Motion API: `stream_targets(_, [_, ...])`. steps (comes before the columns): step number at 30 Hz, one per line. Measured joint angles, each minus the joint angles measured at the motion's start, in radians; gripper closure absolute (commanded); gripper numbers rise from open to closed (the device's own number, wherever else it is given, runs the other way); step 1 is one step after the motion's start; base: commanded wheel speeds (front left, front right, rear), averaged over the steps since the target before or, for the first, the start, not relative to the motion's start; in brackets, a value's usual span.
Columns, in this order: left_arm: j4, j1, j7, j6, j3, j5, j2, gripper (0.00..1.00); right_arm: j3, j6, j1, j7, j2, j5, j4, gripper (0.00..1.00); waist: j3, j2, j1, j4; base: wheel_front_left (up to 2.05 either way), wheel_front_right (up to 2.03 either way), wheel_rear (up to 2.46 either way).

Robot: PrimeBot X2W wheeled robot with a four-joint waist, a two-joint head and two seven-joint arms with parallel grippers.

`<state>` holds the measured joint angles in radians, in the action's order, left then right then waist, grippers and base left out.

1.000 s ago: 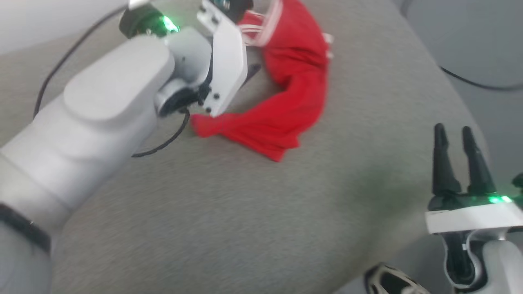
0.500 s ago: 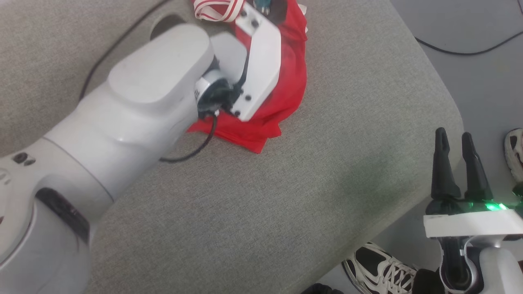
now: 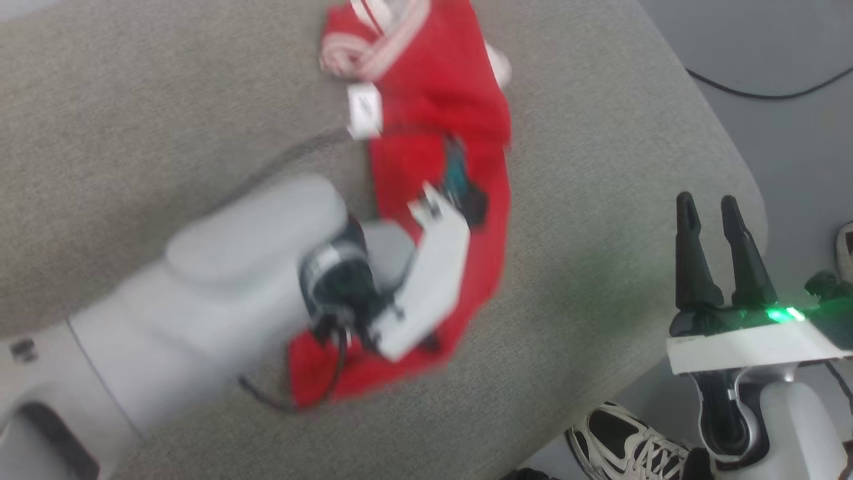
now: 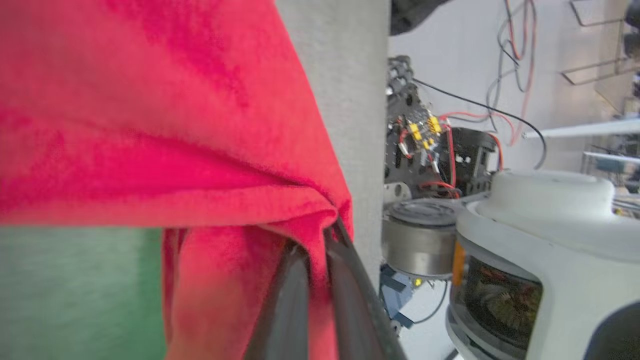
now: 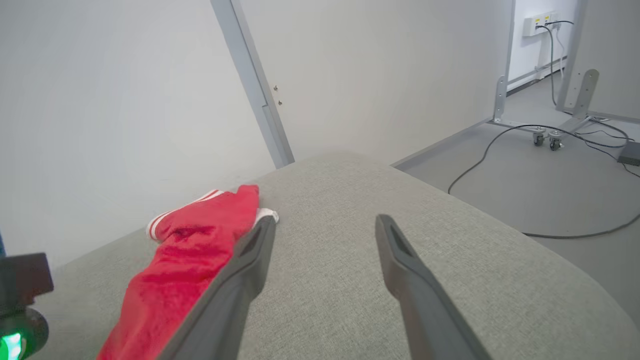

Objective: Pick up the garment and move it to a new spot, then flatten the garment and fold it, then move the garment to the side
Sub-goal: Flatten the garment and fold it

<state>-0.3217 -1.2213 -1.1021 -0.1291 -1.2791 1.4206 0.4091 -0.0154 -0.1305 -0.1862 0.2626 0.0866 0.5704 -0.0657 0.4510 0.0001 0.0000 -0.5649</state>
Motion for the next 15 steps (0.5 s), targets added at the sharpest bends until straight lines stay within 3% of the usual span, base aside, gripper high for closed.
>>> stream_targets(5, [0.133,0.08,-0.068,0.0,-0.004,0.026,0.03,1.0,-0.008,0.0,-0.017,0.0,0.004,0.001,-0.002,0.0,0.014,-0.0001,0.0,0.011,0.0,0.0,0.0])
stream_targets(6, [0.139,0.081,-0.036,0.0,-0.005,0.002,0.03,0.93,-0.009,0.0,-0.02,0.0,0.004,0.002,-0.003,0.0,0.017,0.0,0.0,0.012,0.0,0.0,0.0])
stream_targets(7, [0.136,0.08,-0.012,0.0,-0.003,-0.019,0.031,0.69,-0.009,0.0,-0.022,0.0,0.004,0.002,-0.004,0.0,0.019,0.0,0.0,0.013,0.0,0.0,0.0])
stream_targets(8, [0.135,0.079,0.001,0.0,-0.003,-0.046,0.037,0.16,-0.01,0.0,-0.024,0.0,0.004,0.002,-0.005,0.0,0.019,0.0,0.0,0.013,0.0,0.0,0.0])
stream_targets(9, [0.13,0.076,0.026,0.0,-0.004,-0.073,0.041,0.0,-0.01,0.0,-0.024,0.0,0.004,0.002,-0.006,0.0,0.017,0.0,0.0,0.014,0.0,0.0,0.0])
stream_targets(15, [0.108,-0.015,0.114,0.0,0.001,-0.118,0.054,0.0,0.011,0.0,-0.005,0.0,0.018,0.0,-0.013,0.0,-0.022,0.0,0.0,0.026,0.0,0.0,0.0])
